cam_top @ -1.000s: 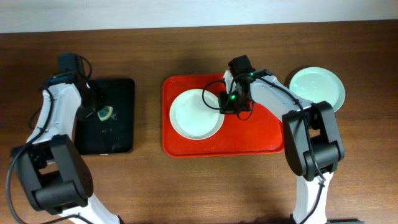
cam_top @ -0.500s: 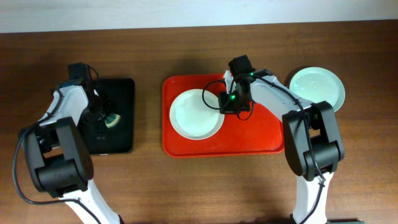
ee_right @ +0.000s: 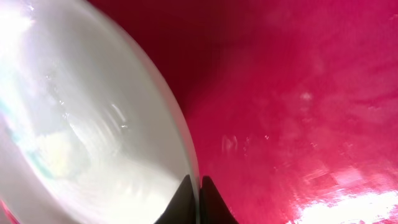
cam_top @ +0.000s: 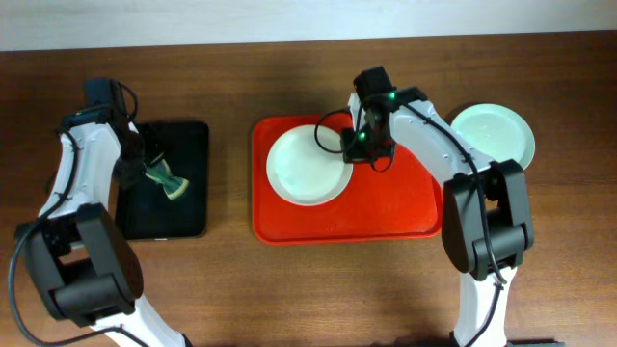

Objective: Clean dirty plates on tray and stack at the side
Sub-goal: 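Return the sponge to the black tray and release it with the left gripper, then lift the cream plate with the right gripper onto the stacked plates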

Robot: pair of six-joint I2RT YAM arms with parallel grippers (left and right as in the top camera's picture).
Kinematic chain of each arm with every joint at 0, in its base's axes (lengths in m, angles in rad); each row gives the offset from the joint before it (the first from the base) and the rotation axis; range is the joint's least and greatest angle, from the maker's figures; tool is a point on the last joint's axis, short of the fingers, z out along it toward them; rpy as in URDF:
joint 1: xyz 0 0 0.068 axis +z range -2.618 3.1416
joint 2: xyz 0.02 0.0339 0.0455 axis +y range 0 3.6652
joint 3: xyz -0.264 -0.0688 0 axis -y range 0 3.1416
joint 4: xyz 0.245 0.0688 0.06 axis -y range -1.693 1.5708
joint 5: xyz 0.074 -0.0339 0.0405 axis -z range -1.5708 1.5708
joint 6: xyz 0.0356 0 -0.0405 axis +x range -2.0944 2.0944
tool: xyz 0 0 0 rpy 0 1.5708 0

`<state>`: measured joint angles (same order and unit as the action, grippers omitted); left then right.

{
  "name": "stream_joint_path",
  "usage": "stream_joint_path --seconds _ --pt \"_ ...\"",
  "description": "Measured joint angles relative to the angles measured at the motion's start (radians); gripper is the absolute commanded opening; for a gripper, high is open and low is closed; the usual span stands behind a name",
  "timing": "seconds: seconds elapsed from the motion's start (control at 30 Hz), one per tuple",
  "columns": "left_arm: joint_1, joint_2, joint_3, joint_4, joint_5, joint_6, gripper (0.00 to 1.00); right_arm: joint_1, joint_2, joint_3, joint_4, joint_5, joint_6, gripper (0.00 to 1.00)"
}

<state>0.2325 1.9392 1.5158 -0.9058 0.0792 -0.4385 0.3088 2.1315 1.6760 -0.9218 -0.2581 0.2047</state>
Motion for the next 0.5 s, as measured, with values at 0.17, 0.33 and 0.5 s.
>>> stream_joint_path --seconds 0.17,0.33,0.5 --pt "0.000 -0.009 0.005 -0.003 0.000 0.000 0.99 0.095 -0.011 0.167 -0.202 0.319 -0.050 0.04" --pt "0.000 -0.009 0.005 -0.003 0.000 0.000 0.99 0.305 -0.021 0.249 -0.299 0.760 -0.072 0.04" --pt "0.000 -0.009 0.005 -0.003 0.000 0.000 0.99 0.482 -0.021 0.252 -0.320 1.157 -0.079 0.04"
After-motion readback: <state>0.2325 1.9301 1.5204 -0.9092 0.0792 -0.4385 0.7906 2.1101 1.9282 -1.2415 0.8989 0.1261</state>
